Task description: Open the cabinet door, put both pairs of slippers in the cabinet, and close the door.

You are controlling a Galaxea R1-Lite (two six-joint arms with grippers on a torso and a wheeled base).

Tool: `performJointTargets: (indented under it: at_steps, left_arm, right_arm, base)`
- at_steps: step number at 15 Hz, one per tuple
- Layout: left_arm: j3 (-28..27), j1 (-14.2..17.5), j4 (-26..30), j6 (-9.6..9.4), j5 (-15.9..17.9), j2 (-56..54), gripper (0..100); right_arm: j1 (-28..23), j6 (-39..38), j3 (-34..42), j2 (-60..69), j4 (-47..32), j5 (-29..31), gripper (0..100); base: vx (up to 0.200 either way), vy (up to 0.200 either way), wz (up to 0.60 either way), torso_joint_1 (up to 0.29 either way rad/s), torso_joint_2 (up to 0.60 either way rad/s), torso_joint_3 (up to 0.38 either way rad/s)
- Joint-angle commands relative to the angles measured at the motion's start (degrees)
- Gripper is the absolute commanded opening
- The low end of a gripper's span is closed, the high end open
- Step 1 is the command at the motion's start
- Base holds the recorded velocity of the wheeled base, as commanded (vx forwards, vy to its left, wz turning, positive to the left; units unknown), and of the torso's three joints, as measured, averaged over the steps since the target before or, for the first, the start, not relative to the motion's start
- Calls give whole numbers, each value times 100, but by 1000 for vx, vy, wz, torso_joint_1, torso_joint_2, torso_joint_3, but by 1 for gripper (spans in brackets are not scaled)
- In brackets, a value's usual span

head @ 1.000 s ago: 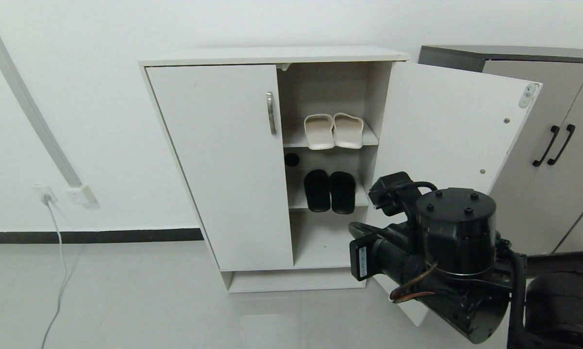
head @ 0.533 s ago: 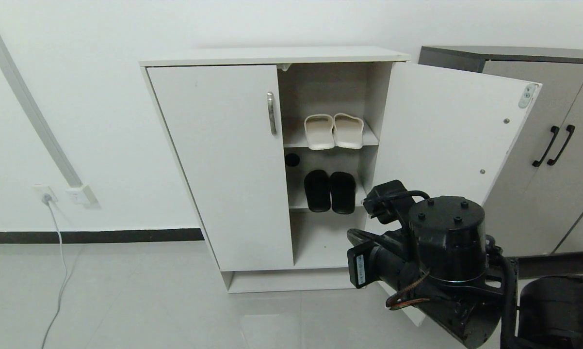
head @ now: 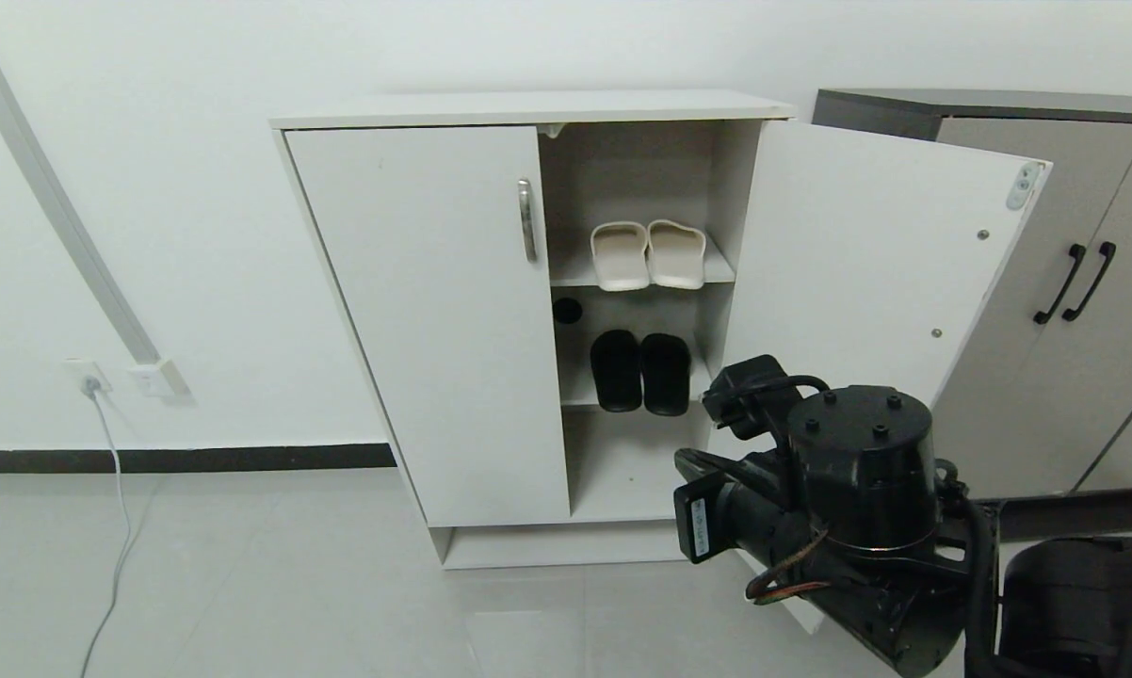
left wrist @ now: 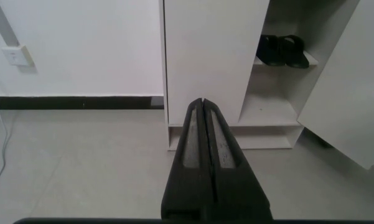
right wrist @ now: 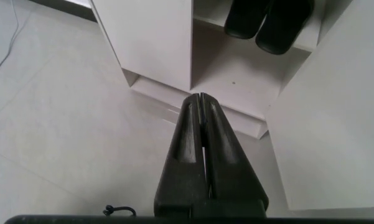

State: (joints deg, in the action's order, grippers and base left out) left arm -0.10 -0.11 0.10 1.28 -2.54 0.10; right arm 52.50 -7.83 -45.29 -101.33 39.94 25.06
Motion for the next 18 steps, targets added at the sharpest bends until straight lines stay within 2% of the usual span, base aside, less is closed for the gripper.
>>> performJointTargets:
  at_steps: [1, 4, 8, 18]
  left_arm:
    - [1, -7, -1, 4, -1, 8, 0]
    - [1, 2, -1, 4, -1, 8, 0]
    - [1, -7, -1, 4, -1, 8, 0]
    - [1, -7, -1, -5, -1, 8, 0]
  right_arm:
    - [5, 44, 11, -36, -3, 7, 0]
    - [5, 53, 20, -71, 5, 16, 0]
    - [5, 62, 20, -62, 5, 25, 0]
    - [5, 62, 29, -71, -3, 25, 0]
  base:
    - [0, 0, 0, 0, 0, 0]
    - [0, 0, 0, 2, -147, -281]
    - [0, 0, 0, 35, -497, -375]
    - [0, 0, 0, 130, -464, -342]
